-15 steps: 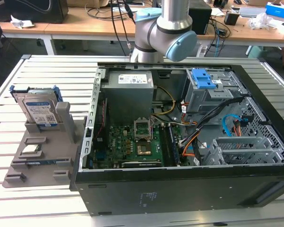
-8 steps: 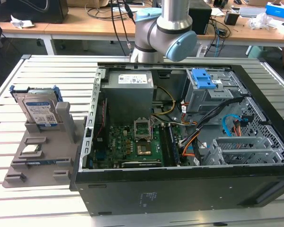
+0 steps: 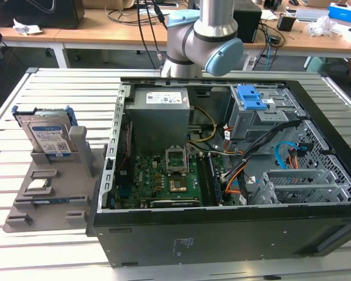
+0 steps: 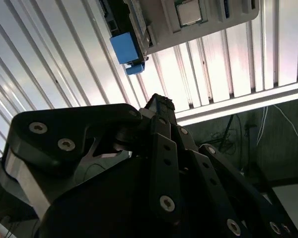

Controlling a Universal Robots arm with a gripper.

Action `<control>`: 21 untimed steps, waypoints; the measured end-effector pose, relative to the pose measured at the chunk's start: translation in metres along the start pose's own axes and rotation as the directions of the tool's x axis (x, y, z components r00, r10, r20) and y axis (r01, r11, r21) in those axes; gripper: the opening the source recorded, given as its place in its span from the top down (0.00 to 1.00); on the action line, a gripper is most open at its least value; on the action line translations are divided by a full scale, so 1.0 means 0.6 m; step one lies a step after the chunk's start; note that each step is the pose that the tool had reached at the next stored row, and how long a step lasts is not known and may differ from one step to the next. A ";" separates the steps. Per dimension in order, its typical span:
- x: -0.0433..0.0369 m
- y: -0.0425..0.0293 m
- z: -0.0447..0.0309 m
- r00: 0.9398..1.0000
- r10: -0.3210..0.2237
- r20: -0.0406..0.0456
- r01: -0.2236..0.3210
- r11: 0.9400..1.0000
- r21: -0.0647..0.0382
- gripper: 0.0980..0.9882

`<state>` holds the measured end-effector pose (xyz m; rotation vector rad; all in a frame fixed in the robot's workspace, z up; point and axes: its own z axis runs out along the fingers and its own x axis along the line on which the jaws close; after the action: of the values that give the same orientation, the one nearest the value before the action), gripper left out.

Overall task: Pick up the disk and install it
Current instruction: 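Pick up the disk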

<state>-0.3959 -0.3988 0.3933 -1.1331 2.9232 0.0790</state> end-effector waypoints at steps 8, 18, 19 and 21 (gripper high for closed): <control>0.000 0.000 0.000 0.997 -0.076 -0.003 0.076 0.997 -0.002 0.99; 0.000 0.000 0.000 0.985 -0.171 -0.007 0.171 0.985 -0.005 0.99; 0.000 0.000 0.000 0.983 -0.181 -0.008 0.181 0.983 -0.005 0.99; 0.000 0.000 0.000 0.979 -0.204 -0.009 0.204 0.979 -0.006 0.99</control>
<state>-0.3959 -0.3988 0.3933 -1.4290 2.7963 0.0797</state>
